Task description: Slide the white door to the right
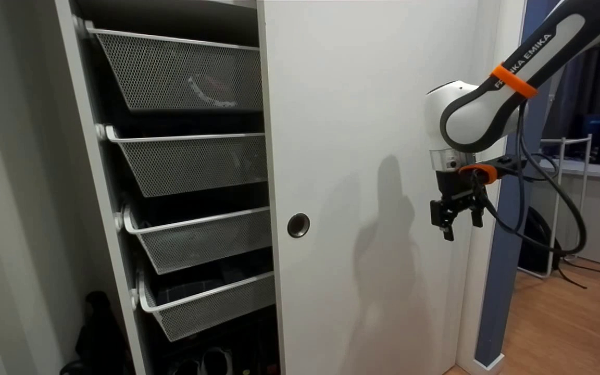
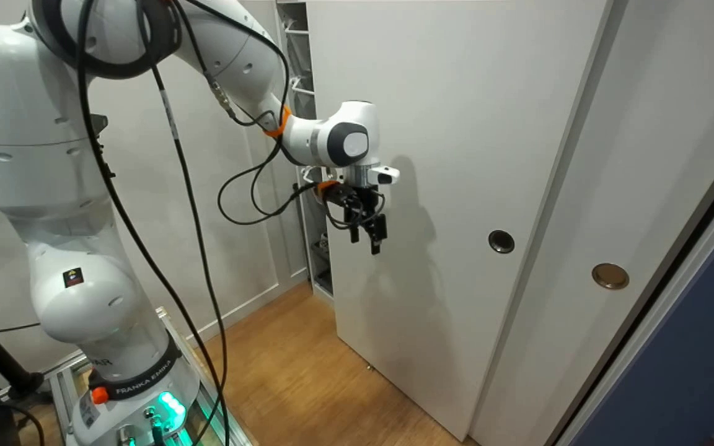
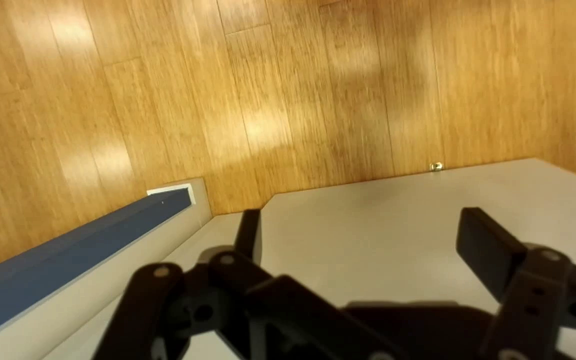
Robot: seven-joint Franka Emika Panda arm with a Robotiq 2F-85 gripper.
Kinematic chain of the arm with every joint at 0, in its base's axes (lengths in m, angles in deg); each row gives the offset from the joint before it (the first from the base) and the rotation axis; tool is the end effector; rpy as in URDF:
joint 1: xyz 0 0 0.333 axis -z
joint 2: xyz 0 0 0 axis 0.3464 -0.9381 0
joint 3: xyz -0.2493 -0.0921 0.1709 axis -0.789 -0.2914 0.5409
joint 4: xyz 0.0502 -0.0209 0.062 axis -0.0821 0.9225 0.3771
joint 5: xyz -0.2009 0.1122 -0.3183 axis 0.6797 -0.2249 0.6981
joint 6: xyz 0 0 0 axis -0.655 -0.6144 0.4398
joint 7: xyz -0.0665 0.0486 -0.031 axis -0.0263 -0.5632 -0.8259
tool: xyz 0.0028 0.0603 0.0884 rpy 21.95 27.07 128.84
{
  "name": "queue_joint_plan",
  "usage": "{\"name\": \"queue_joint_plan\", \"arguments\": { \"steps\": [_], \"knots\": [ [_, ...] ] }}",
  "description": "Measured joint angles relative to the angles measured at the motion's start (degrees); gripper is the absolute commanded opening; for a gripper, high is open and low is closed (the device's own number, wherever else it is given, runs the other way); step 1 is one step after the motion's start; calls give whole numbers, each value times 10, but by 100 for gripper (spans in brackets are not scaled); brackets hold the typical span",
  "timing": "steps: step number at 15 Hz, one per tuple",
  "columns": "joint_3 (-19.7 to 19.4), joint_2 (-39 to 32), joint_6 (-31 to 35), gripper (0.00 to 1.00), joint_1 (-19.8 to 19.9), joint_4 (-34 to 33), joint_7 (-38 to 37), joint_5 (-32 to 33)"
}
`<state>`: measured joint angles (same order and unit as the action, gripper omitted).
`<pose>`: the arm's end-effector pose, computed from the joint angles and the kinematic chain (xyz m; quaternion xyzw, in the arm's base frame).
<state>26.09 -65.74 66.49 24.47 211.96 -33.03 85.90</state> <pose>0.5273 -0.0521 0.2992 0.9873 -0.1014 -0.0497 0.1116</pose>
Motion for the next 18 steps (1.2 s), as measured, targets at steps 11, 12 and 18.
{"name": "queue_joint_plan", "arguments": {
  "steps": [11,12,18],
  "knots": [
    [67,33,89,100,-150,18,-169,100],
    [66,33,90,100,-149,18,-169,101],
    [63,32,85,100,-150,11,-227,107]
  ]
}}
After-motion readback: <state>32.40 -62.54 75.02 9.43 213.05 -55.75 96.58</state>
